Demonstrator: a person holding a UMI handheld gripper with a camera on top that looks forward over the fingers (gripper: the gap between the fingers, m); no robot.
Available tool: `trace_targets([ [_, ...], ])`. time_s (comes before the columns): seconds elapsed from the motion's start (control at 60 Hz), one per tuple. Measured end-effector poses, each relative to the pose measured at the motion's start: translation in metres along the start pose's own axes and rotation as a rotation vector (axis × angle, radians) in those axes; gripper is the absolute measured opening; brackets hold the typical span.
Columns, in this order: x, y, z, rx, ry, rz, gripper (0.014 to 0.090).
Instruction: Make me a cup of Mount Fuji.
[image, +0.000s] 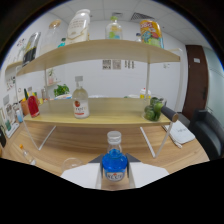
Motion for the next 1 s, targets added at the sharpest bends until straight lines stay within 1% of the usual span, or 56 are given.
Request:
trace_targets([
  [0.167, -0.004, 0.016, 0.003, -0.016, 0.049, -0.317, 0.0360],
  [0.3, -0.003, 0.009, 0.004, -0.010, 0.102, -0.653, 0.0360],
  [0.517, -0.003, -0.003, 0.009, -0.028, 0.201, -1.226, 0.0359],
  [0.633, -0.005, -0.007, 0.011, -0.049, 0.235, -1.420, 0.0358],
  [0.7, -0.004, -0.003, 0.011, -0.083, 0.254, -1.539, 0.0358],
  [0.883, -0.005, -0.002, 0.015, -0.144, 0.300, -1.808, 0.0360],
  [0.95, -0.005, -0.006, 0.018, -0.137, 0.317, -1.862, 0.0363],
  [1.0, -0.007, -0.003, 0.018, -0.135, 0.308, -1.869, 0.0361],
])
